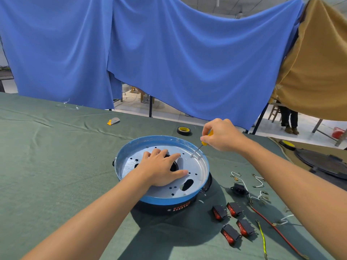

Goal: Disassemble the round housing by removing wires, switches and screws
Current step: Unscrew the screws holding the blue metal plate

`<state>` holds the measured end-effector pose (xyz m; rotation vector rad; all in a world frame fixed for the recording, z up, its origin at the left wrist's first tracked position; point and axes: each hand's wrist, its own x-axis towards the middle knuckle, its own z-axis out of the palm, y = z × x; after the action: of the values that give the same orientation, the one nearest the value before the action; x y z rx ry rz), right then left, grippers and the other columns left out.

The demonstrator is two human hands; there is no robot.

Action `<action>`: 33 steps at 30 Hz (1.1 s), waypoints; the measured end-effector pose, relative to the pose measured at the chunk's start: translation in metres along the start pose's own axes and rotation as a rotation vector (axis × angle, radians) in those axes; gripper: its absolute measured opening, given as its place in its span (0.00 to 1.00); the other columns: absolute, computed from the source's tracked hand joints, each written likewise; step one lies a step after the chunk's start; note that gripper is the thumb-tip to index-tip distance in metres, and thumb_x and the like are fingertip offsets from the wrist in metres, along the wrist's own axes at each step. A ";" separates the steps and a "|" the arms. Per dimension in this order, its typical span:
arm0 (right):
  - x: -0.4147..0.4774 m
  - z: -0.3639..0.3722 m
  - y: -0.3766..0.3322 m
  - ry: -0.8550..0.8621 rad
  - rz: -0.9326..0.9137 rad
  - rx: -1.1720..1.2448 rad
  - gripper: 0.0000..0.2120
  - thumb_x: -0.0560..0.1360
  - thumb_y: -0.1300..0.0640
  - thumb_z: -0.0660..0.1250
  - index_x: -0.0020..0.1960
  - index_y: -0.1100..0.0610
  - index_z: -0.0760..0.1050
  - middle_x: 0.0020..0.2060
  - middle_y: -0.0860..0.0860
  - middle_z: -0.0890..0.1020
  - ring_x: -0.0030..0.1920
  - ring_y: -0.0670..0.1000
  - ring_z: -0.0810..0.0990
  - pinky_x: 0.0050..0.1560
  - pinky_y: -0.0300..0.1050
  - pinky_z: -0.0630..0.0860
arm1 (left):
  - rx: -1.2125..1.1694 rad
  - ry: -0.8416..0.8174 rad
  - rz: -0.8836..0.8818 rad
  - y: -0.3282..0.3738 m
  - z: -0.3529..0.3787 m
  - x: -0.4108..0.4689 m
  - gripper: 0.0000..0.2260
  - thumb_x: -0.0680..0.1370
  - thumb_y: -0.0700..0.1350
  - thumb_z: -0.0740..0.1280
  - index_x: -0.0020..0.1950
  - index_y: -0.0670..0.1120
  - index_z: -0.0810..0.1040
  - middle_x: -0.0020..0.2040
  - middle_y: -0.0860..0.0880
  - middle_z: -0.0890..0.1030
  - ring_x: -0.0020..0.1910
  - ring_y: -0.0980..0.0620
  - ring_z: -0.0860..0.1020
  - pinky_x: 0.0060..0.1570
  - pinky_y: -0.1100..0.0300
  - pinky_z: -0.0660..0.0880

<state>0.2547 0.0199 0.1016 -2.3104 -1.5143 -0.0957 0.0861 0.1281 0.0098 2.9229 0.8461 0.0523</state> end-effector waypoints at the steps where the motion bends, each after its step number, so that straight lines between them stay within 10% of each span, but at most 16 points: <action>1: 0.000 0.000 -0.001 0.000 -0.004 0.002 0.11 0.74 0.55 0.68 0.34 0.48 0.75 0.34 0.44 0.76 0.42 0.47 0.71 0.31 0.39 0.65 | 0.005 0.005 0.012 0.000 0.000 0.000 0.32 0.75 0.73 0.50 0.78 0.62 0.55 0.77 0.49 0.62 0.75 0.44 0.59 0.71 0.41 0.56; 33: 0.021 -0.009 -0.011 -0.180 0.000 -0.082 0.08 0.74 0.59 0.67 0.36 0.51 0.75 0.33 0.47 0.79 0.42 0.48 0.78 0.32 0.41 0.70 | 0.075 -0.121 0.041 0.009 -0.024 0.026 0.36 0.69 0.77 0.59 0.71 0.60 0.72 0.62 0.51 0.78 0.57 0.46 0.74 0.48 0.52 0.73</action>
<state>0.2549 0.0388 0.1178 -2.4403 -1.6244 0.0523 0.1110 0.1361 0.0352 2.9771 0.7867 -0.1549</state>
